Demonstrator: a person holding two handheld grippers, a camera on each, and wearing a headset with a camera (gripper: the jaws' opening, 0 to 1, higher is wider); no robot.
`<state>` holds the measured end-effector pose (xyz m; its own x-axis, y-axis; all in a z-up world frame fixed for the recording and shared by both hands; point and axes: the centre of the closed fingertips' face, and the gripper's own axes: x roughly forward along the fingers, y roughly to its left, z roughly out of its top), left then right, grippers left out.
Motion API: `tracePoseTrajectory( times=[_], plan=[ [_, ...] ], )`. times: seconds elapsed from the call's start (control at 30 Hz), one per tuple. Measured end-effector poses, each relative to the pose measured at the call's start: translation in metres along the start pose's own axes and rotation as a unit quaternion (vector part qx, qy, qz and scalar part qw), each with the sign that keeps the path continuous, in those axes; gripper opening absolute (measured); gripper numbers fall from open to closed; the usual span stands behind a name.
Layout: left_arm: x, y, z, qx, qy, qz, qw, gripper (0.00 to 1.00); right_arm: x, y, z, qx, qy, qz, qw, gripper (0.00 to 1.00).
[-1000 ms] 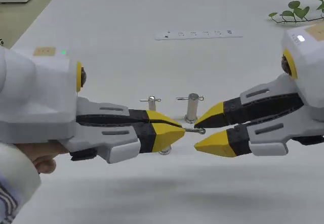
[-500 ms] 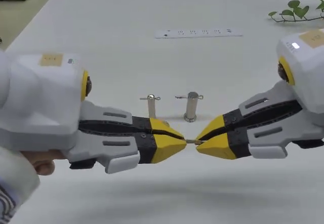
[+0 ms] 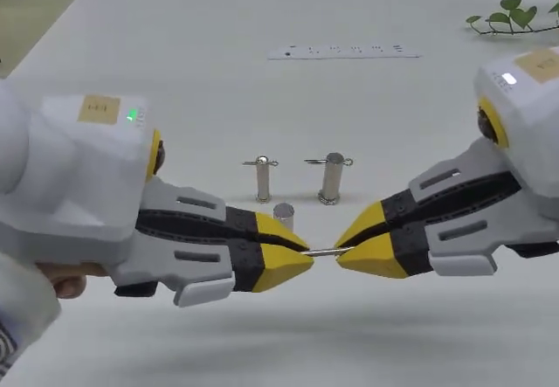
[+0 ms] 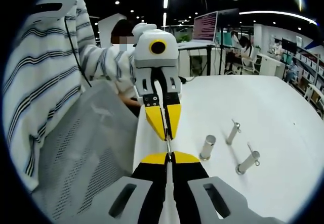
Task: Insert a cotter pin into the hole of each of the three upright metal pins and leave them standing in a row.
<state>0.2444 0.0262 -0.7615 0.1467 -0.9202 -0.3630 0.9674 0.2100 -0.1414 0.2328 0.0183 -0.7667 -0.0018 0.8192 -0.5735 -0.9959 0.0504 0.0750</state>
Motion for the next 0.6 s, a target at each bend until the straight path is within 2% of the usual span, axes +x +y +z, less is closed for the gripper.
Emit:
tracePoseTrajectory(
  times=[0.17, 0.27, 0.4, 0.6],
  plan=[
    [-0.001, 0.004, -0.001, -0.003, -0.011, 0.01, 0.9999, 0.04, 0.002, -0.002, 0.001, 0.004, -0.003, -0.007, 1.0, 0.04],
    [0.001, 0.008, -0.002, -0.005, -0.013, 0.018, 0.9997, 0.11, 0.001, -0.008, 0.0, 0.009, -0.004, -0.018, 0.9998, 0.04],
    [0.003, 0.015, -0.009, -0.009, -0.005, 0.031, 0.9995, 0.14, -0.002, -0.019, -0.004, 0.013, -0.002, -0.037, 0.9992, 0.04],
    [0.002, 0.032, -0.007, -0.01, -0.016, 0.075, 0.997, 0.33, -0.007, -0.036, -0.014, 0.018, 0.012, -0.063, 0.9978, 0.04]
  ],
)
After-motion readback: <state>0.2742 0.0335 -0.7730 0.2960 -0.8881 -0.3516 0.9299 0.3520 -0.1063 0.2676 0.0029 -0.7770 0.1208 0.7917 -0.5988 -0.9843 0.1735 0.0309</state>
